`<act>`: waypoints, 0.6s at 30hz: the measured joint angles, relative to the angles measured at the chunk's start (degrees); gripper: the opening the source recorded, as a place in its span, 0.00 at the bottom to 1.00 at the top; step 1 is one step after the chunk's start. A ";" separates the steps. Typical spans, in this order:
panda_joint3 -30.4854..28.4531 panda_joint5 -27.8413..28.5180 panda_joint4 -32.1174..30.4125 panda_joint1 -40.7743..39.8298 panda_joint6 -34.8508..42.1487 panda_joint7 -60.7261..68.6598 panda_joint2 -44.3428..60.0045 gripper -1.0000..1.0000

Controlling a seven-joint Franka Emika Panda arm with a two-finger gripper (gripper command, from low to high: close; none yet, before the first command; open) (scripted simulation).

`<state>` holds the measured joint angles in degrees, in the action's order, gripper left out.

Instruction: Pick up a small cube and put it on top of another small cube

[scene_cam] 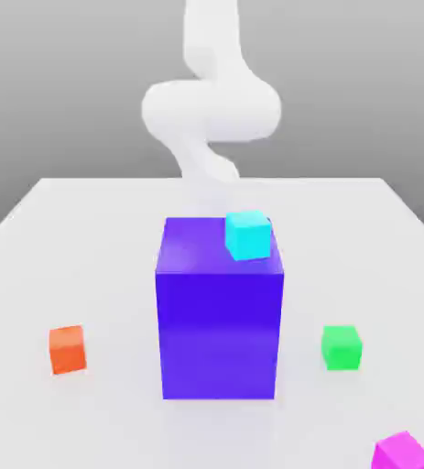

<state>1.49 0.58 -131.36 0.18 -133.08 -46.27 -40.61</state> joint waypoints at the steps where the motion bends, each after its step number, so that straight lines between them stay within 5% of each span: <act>1: 0.65 0.25 0.19 0.08 -0.55 -0.20 2.25 0.50; 18: 9.82 7.06 3.04 3.49 -9.33 -5.22 37.74 0.50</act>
<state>11.31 7.64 -128.33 3.66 -142.41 -51.49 -2.87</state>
